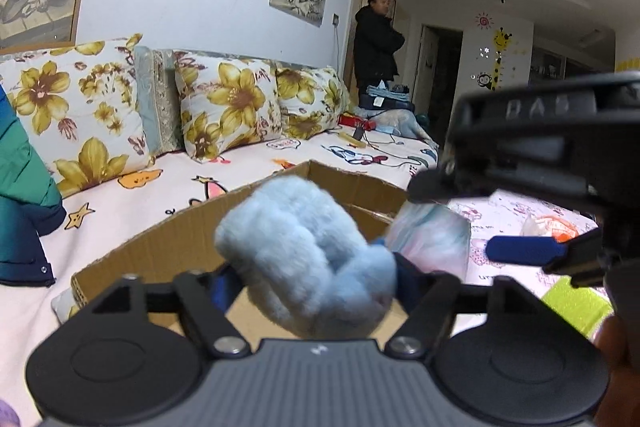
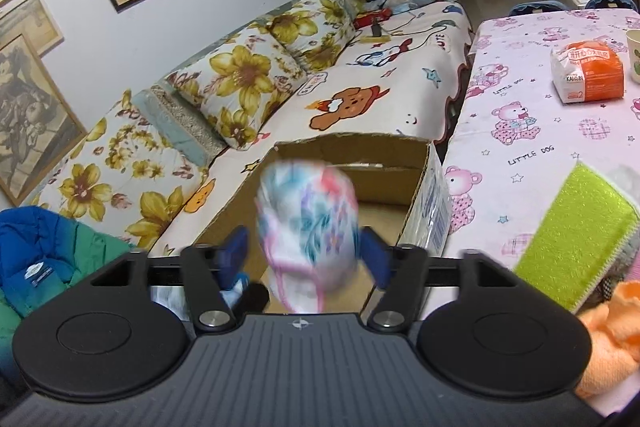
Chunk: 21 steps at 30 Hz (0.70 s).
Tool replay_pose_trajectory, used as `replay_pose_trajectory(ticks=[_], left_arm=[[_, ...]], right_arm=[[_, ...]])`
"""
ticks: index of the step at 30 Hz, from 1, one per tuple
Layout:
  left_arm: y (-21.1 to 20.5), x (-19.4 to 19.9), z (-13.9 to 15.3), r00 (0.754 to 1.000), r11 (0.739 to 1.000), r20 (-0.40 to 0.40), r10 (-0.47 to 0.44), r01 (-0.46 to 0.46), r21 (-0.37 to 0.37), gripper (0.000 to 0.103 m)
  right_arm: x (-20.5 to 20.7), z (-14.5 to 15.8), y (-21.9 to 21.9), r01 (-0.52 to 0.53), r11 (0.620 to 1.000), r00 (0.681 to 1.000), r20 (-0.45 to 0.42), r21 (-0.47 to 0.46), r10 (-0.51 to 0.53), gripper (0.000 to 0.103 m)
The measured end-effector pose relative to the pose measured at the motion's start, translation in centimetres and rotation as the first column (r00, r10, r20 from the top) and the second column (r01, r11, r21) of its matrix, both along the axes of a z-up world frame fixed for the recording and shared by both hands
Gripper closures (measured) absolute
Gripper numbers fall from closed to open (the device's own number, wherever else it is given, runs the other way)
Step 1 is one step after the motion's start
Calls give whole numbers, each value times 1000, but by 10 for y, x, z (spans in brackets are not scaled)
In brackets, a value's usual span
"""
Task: Organize soft objects
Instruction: 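Carry both held items over the cardboard box and open both tools, then move both tools back from the box to the pile on the table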
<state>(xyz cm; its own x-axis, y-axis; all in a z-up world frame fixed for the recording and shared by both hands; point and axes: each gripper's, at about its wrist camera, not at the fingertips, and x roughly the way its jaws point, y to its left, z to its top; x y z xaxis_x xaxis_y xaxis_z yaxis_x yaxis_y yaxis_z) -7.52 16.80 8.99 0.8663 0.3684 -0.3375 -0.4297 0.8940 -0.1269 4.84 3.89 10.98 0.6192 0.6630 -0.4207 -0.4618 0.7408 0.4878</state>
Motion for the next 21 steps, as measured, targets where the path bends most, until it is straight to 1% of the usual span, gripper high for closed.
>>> replay_pose_trajectory(ticks=[3,4,5,8,13,16,21], left_arm=[[1,-2,2,1000,1000,9,16,-16,15,12],[2,-1,2,1000,999,13,25,-25,21,6],[1,-2,3,999,999,20,34,-35,27,3],[0,-5,5,998,998,41,45,-47,40,1],[-4,-5,6,998,998,52,31,-34,48,1],[-11,-5,7,998,998,60,6,-10,65,1],[-22,-5,6,997,994,67,-48,42,98,1]], right_arm=[[-9,6,-15,30,999,999,13,30,-30,7],[-11,7,-18,50,998,998,24,29,-51,4],[-14,8,-21,71,997,997,37,25,-72,3],[-21,9,-33,130,991,989,67,17,-131,3],[-40,10,-57,224,975,967,121,3,-223,3],[-50,9,-68,266,964,954,149,-11,-262,3],[-67,4,-91,331,944,931,171,-24,-322,3]])
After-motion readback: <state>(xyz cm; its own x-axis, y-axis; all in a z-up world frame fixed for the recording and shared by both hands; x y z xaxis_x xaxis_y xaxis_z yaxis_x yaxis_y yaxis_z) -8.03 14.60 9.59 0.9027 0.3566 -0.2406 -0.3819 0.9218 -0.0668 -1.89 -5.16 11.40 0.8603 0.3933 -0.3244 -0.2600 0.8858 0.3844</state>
